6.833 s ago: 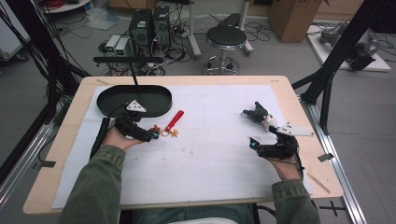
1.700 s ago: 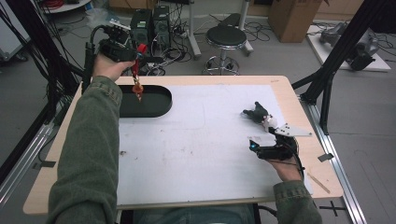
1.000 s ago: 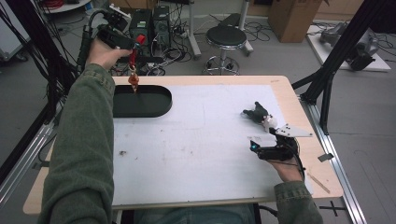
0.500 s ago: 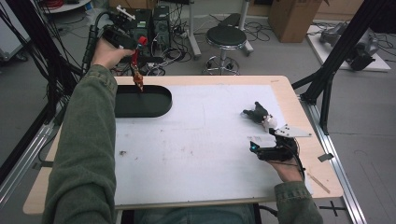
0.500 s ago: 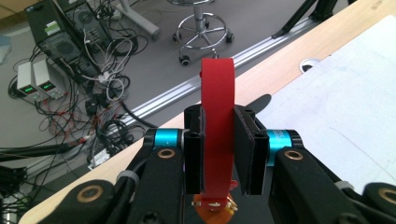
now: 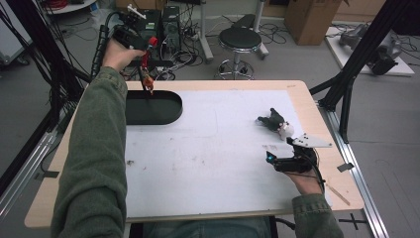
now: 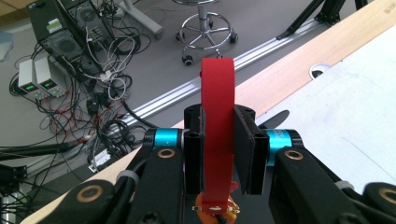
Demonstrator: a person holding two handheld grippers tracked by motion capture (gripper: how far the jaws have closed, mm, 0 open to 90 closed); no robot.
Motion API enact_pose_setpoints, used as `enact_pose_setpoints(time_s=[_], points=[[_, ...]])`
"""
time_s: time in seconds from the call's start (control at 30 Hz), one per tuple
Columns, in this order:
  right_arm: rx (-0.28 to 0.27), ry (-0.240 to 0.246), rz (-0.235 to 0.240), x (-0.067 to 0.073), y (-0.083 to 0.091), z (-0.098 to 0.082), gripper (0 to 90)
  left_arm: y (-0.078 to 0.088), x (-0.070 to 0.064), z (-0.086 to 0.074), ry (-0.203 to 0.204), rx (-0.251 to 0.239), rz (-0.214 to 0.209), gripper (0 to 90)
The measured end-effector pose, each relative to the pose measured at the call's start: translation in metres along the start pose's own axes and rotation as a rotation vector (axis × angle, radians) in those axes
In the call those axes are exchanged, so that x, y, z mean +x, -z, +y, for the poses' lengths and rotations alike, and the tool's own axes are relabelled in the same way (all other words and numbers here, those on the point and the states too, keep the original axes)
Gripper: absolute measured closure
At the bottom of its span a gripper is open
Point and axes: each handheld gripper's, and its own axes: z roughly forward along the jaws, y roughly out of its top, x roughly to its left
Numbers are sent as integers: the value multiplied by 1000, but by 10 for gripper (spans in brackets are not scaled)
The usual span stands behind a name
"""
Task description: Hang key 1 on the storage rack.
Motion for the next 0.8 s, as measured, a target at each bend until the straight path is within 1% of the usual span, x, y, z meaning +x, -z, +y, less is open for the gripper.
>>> enact_pose_setpoints(time_s=[0.07,0.1,0.17,0.2,0.27,0.33,0.4,0.47,0.53,0.57,0.6,0.63,0.67,0.7,0.8], points=[[1,-1,0,0,0,0,5,0,0,0,9,5,-10,741],[0,1,0,0,0,0,5,0,0,0,22,8,-24,719],[-2,-2,1,0,1,0,5,1,2,-1,43,12,-34,575],[-2,0,0,0,1,0,5,2,2,-1,44,19,-34,514],[-2,-3,1,0,1,0,5,5,2,-3,30,26,-21,447],[-4,-1,-1,0,1,0,5,10,2,-4,25,30,-25,359],[-6,-2,-1,0,1,0,5,16,2,-5,16,22,-26,288],[-5,-6,-1,1,1,0,5,21,1,-6,4,12,-40,243],[-7,1,0,1,0,1,5,25,-1,-7,-2,2,-76,189],[-3,-3,2,1,-1,1,5,27,-2,-8,-12,-2,-88,175],[-1,-8,4,1,-1,1,5,29,-5,-9,-20,-16,-96,175],[-4,-2,3,1,-1,1,5,30,-6,-11,-23,-26,-109,175],[-5,-1,4,1,-2,1,5,31,-8,-14,-17,-35,-125,175],[-5,0,3,1,-2,2,5,31,-9,-17,-21,-37,-128,173],[-6,3,4,1,-3,2,5,31,-13,-25,-35,-18,-130,146]])
